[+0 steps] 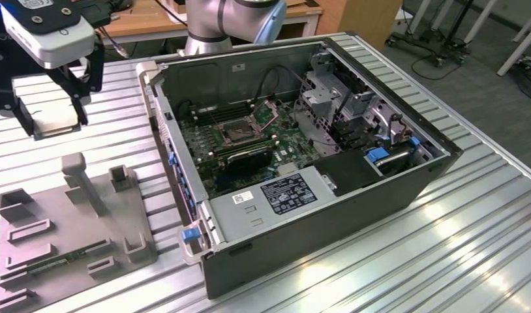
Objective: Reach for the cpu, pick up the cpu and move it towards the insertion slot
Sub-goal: 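Pick up the cpu and move it towards the insertion slot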
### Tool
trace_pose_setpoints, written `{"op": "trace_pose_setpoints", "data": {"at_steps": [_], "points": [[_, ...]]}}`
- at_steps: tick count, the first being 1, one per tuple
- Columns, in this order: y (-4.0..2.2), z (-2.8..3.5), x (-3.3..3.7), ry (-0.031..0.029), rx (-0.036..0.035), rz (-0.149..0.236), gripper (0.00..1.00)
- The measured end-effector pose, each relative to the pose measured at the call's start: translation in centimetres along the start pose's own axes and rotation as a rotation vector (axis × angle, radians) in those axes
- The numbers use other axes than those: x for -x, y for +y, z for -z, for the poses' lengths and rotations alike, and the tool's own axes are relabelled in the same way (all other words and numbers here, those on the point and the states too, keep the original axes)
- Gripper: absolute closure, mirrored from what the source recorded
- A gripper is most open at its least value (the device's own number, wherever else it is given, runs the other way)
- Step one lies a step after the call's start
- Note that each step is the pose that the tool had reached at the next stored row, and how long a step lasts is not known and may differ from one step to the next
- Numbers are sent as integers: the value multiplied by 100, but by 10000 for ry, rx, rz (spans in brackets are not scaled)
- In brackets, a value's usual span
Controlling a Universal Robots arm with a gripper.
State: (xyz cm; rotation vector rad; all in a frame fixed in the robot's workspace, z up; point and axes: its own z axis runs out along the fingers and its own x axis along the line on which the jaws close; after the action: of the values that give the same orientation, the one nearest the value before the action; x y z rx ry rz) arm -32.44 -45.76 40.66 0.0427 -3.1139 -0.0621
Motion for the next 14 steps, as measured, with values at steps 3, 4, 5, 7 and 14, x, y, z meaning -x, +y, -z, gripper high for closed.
{"op": "trace_pose_setpoints", "data": {"at_steps": [3, 4, 5, 7, 14], "points": [[-1, 0, 18, -1, 0, 0, 45], [-1, 0, 24, -1, 1, 0, 45], [-1, 1, 31, -1, 0, 0, 45], [-1, 1, 44, -1, 0, 1, 45], [-2, 2, 86, 0, -1, 0, 45]]}}
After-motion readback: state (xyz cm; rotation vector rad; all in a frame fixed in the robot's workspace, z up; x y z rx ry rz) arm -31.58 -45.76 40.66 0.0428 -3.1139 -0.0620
